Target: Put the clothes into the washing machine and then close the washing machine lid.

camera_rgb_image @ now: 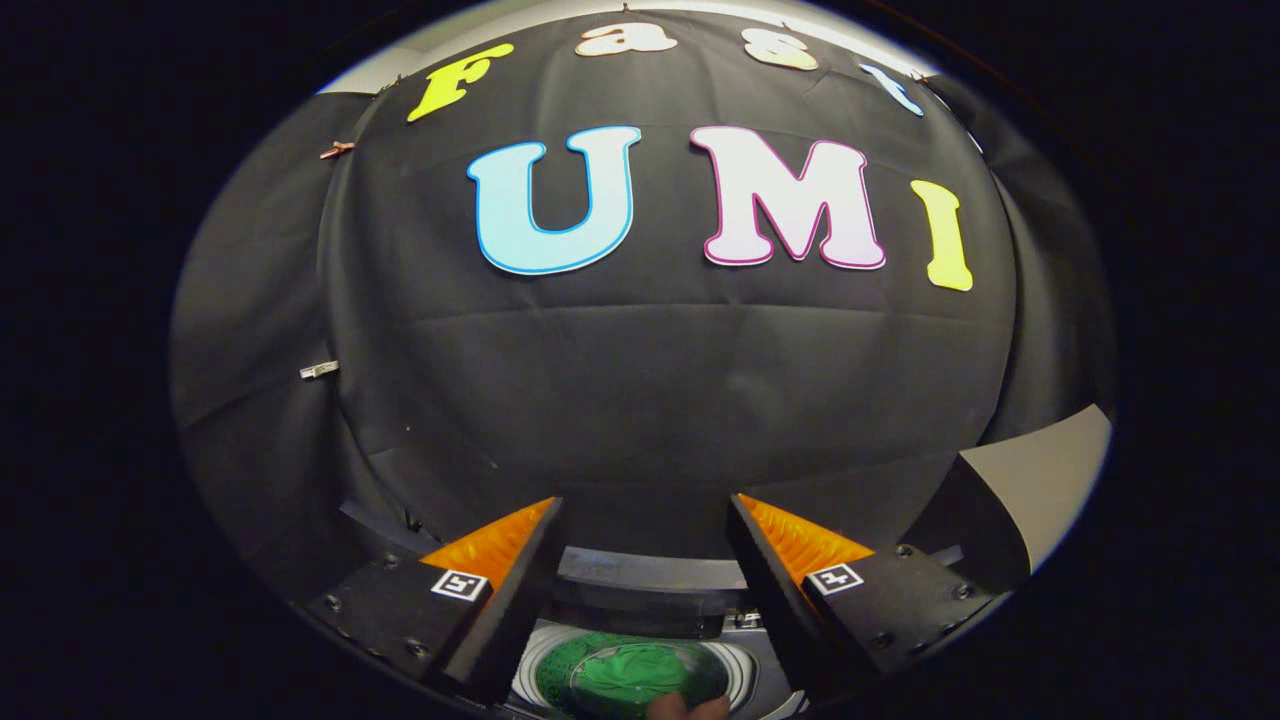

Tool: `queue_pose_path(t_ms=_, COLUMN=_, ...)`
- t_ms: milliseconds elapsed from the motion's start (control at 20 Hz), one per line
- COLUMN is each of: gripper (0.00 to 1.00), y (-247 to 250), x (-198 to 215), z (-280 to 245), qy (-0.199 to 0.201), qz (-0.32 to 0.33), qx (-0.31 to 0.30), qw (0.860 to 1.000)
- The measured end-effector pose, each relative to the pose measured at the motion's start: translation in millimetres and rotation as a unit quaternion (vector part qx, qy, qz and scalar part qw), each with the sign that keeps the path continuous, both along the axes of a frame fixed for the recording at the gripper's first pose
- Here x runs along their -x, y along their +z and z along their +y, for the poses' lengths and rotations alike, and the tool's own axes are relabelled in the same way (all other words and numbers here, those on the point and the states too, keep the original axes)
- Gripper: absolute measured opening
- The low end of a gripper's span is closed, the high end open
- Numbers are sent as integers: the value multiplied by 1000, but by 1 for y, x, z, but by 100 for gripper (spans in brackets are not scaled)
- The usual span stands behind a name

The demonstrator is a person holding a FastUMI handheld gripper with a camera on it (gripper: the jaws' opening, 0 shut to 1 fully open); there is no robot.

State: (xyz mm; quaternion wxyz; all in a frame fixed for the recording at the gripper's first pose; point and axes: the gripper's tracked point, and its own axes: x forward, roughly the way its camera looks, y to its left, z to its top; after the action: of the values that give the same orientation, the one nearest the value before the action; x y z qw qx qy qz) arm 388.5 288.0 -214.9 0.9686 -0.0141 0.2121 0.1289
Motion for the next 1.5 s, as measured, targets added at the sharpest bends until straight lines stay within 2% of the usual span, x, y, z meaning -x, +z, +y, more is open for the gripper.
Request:
queue_pose_path(t_ms=600, gripper=99, y=-12, x=37, z=-3, qy=32, qz=17, qx=-18, qw=999)
queue_pose_path(t_ms=1000, gripper=99, y=-29, x=84, z=0, qy=75, qz=50, qx=-21, qw=996)
queue_pose_path(t_ms=1200, gripper=99, y=-22, x=96, z=-13, qy=63, qz=39, qx=-14, qw=997)
queue_pose_path(t_ms=1300, gripper=99, y=-7, x=101, z=-19, qy=53, qz=11, qx=-11, qw=998)
queue_pose_path(t_ms=1500, gripper=99, y=14, x=113, z=-32, qy=23, qz=-29, qx=-41, qw=998)
